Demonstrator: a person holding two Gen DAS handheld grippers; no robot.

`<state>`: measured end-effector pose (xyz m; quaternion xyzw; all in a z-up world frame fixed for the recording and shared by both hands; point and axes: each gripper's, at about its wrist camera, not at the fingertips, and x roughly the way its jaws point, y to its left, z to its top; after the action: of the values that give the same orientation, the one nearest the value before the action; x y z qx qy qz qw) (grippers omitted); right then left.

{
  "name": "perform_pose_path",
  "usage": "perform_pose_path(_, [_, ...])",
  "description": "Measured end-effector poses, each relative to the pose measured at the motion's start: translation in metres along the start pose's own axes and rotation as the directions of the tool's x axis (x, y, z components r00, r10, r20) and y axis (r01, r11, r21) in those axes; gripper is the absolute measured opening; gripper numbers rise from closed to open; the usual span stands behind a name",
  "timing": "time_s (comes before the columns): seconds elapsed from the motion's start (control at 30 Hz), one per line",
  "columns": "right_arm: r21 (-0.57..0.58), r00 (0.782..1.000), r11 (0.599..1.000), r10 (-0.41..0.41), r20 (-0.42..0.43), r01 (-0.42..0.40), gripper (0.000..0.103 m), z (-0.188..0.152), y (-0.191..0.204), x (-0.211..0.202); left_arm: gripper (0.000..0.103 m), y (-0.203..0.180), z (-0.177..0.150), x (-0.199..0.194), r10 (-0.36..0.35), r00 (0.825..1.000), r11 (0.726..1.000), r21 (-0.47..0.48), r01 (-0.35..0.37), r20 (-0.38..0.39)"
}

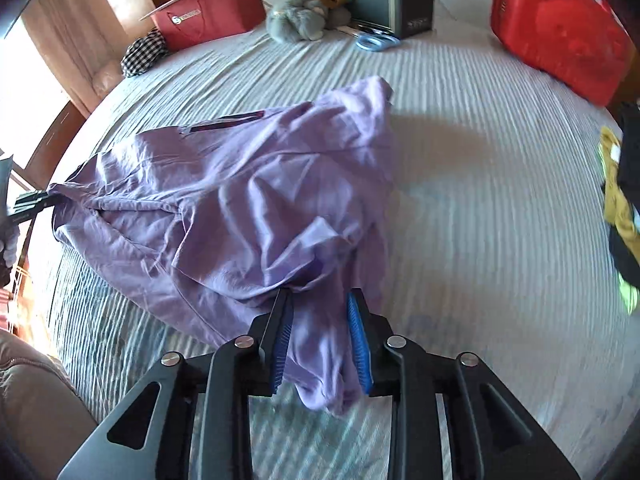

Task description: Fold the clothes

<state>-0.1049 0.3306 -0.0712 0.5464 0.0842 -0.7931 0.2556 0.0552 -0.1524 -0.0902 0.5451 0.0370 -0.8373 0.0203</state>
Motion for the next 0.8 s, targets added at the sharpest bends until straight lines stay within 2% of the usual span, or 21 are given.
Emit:
perform_pose_path(0.1, [0.075, 0.998, 0.997, -0.006, 0.058, 0.001, 0.033, 0.002, -0.012, -0.014, 0.036, 0.01, -0.004, -0.007, 0.024, 1.0, 0.998, -0.065, -0.023, 0.011])
perform_pose_path(0.27, [0.122, 0.993, 0.992, -0.016, 0.118, 0.002, 0.035, 0.022, -0.006, -0.023, 0.04, 0.011, 0.024, -0.013, 0.05, 0.996, 0.989, -0.141, -0.039, 0.079])
perform_pose_path(0.33, [0.134, 0.992, 0.991, -0.007, 0.129, -0.01, 0.037, 0.03, 0.0, -0.021, 0.04, 0.01, 0.033, -0.015, 0.04, 0.994, 0.986, -0.165, -0.022, 0.104])
perform_pose_path(0.4, [0.122, 0.993, 0.992, -0.003, 0.121, -0.012, 0.049, 0.036, 0.01, -0.015, 0.04, 0.01, 0.041, -0.024, 0.017, 0.99, 0.985, -0.17, 0.008, 0.143])
perform_pose_path(0.53, [0.097, 0.995, 0.995, 0.002, 0.098, -0.012, 0.05, 0.038, 0.022, -0.005, 0.052, 0.012, 0.048, -0.04, -0.016, 0.978, 0.986, -0.161, 0.051, 0.208])
perform_pose_path(0.63, [0.112, 0.996, 0.994, 0.01, 0.085, -0.02, 0.05, 0.037, 0.02, 0.005, 0.052, 0.01, 0.054, -0.029, -0.035, 0.983, 0.987, -0.15, 0.062, 0.18])
perform_pose_path(0.8, [0.14, 0.999, 0.99, 0.023, 0.047, -0.029, 0.05, 0.039, 0.015, 0.024, 0.052, -0.012, 0.052, 0.011, -0.042, 0.995, 0.998, -0.05, 0.046, 0.088])
